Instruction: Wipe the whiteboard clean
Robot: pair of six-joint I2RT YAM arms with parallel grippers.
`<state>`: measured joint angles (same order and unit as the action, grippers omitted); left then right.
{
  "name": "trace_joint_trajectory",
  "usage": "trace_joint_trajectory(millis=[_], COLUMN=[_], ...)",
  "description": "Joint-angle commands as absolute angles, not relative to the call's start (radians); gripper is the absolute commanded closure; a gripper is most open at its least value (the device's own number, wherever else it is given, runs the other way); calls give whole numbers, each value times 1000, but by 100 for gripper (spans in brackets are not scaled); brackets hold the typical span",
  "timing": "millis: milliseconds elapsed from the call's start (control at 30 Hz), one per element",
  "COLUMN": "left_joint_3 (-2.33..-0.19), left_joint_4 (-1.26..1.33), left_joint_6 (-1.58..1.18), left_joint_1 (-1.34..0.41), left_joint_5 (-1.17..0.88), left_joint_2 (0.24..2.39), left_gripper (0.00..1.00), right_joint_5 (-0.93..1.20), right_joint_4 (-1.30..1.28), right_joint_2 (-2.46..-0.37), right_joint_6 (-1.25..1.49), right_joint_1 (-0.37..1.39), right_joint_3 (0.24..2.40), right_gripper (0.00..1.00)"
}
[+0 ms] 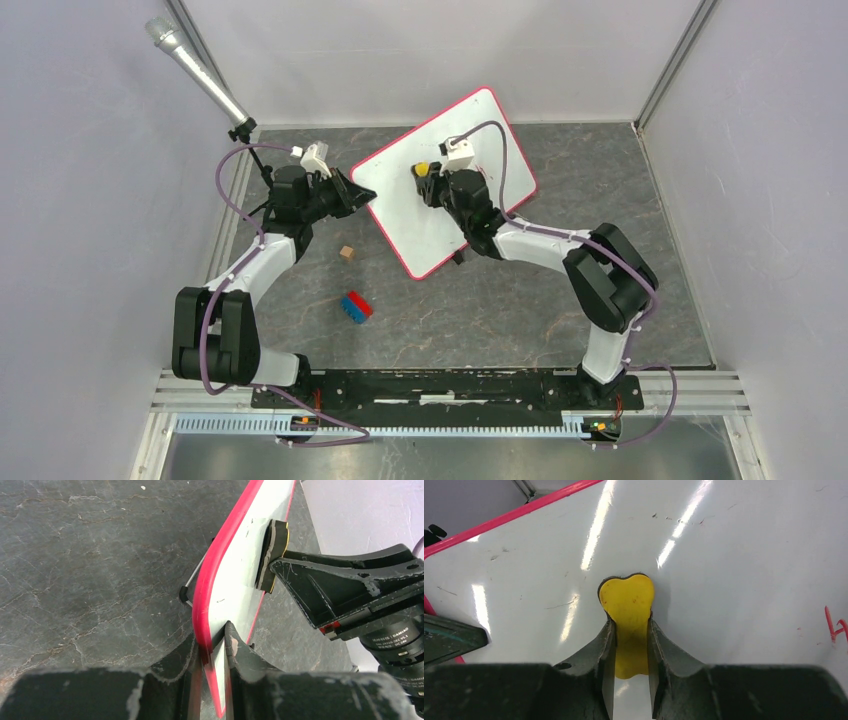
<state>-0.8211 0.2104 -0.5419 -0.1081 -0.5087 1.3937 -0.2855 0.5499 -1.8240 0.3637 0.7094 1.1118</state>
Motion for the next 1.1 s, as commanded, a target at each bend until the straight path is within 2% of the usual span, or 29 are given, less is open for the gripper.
trace_joint_trajectory(millis=[0, 233, 367, 533, 733, 833, 933, 1067], left_joint_3=[-844, -841, -841, -839, -844, -844, -844, -840], left_joint_4=[183, 184, 184, 184, 183, 184, 184, 184], left_joint_6=[-451, -450, -450, -449, -450, -451, -451, -450], left_joint_1=[-115, -115, -115, -116, -115, -115, -115, -115], left_joint_5=[-465, -460, -461, -459, -462, -460, -460, -459], left_joint_2=[1392, 1387, 1386, 1384, 1389, 1386, 1385, 1378], left_gripper=[98, 98, 98, 98, 98, 98, 98, 98], right_joint_5=[-271, -222, -156, -172, -270, -251, -238, -342], right_joint_4=[437, 383, 453, 445, 529, 588, 624, 562], right_joint_2=[-1871, -1902, -1895, -1862, -1763, -1753, -1773, -1787], right_joint_6=[307, 577, 606, 508, 286, 215, 225, 288], right_joint_1=[627, 384, 344, 440, 701, 808, 828, 771], right_joint_3=[1169, 998, 934, 986, 979, 955, 937, 930], right_gripper=[71, 74, 74, 75, 74, 74, 74, 74])
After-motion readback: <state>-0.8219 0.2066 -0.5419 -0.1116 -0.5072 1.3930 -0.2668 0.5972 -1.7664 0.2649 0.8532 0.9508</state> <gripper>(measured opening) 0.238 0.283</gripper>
